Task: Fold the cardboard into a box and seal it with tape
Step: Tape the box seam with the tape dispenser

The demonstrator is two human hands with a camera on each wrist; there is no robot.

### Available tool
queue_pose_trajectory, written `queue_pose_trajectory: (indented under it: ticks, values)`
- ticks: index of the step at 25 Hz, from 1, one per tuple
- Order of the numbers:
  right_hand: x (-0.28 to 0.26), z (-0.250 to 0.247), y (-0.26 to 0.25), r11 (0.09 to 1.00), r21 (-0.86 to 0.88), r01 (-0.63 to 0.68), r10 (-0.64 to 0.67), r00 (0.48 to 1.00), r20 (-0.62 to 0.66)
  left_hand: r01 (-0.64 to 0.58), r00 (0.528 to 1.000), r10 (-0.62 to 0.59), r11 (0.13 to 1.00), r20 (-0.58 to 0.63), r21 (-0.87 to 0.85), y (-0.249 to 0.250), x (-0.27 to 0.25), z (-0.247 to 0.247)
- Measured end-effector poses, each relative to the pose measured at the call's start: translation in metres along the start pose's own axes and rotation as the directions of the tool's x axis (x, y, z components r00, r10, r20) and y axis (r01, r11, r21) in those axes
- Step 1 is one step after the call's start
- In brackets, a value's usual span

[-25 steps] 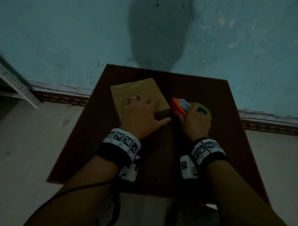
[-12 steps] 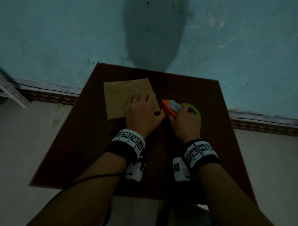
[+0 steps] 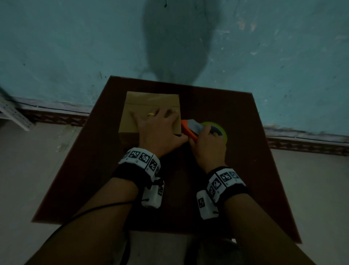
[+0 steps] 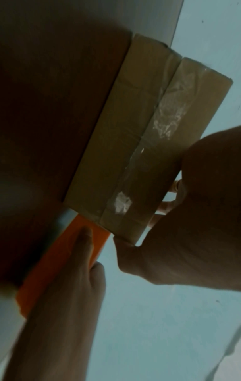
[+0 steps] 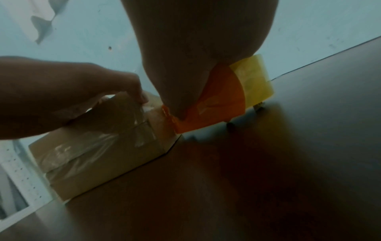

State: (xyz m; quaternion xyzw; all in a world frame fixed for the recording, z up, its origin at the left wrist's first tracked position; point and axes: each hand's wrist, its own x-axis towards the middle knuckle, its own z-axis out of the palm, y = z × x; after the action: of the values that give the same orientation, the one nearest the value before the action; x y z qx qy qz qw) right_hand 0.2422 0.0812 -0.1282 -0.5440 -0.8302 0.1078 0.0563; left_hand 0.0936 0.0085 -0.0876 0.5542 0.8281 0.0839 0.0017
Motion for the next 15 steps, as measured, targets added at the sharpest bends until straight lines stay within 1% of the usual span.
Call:
queue_pose_trajectory:
  ticks: [5,7,9,11,13,15]
  values:
    - [0.001,-0.004,-0.003,1.000,-0.025,-0.002,0.003,1.000,0.023,0.000,1.000,0.000,1.000,0.008,-0.008,0.002,-0.001,0.000]
    - [0.005,-0.001,-0.009,0.999,-0.027,-0.036,0.037,0.999,0.016,-0.008,0.999,0.008,1.000,0.035,-0.002,0.003,0.000,-0.001]
    - [0.014,0.001,-0.018,0.995,-0.036,-0.092,0.093,0.996,0.005,-0.029,0.999,0.029,1.000,0.026,-0.005,0.004,-0.003,0.001]
    - [0.021,0.006,-0.025,0.990,-0.021,-0.140,0.141,0.990,0.025,-0.059,0.998,0.059,0.998,0.024,-0.002,0.001,-0.007,0.001]
    - [0.022,0.008,-0.023,0.989,-0.009,-0.150,0.150,0.988,0.026,-0.105,0.994,0.106,0.994,0.033,-0.017,-0.003,-0.007,0.002]
    - [0.022,0.009,-0.013,0.984,0.017,-0.177,0.177,0.984,-0.009,-0.155,0.987,0.156,0.988,0.037,-0.028,-0.009,-0.010,0.001]
